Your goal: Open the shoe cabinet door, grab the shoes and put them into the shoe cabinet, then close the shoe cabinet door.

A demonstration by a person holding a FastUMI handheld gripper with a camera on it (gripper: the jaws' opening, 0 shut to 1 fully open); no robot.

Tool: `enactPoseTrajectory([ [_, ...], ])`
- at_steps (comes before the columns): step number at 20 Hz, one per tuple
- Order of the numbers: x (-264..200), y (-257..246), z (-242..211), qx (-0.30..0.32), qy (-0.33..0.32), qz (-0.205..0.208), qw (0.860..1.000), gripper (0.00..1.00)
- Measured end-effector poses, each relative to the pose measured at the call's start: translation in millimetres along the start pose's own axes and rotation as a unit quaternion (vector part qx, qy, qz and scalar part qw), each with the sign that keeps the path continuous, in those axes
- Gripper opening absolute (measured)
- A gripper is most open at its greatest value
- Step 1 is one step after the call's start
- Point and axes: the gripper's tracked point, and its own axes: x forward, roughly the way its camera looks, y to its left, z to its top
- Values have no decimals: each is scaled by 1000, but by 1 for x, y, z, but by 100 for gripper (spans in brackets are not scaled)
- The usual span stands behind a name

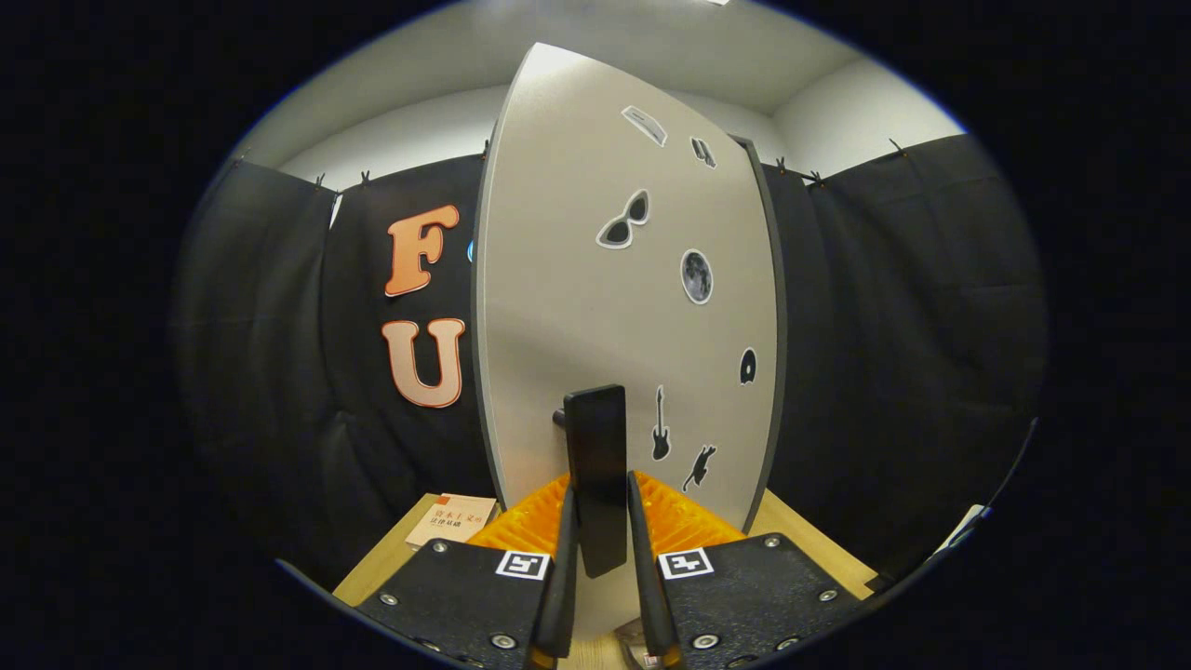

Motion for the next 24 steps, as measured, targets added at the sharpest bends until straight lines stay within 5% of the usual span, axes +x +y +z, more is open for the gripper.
enactPoseTrajectory([
  [17, -24, -77, -4, 9, 1, -93, 996, 28],
  [24, -36, -115, -9, 27, 4, -99, 995, 28],
])
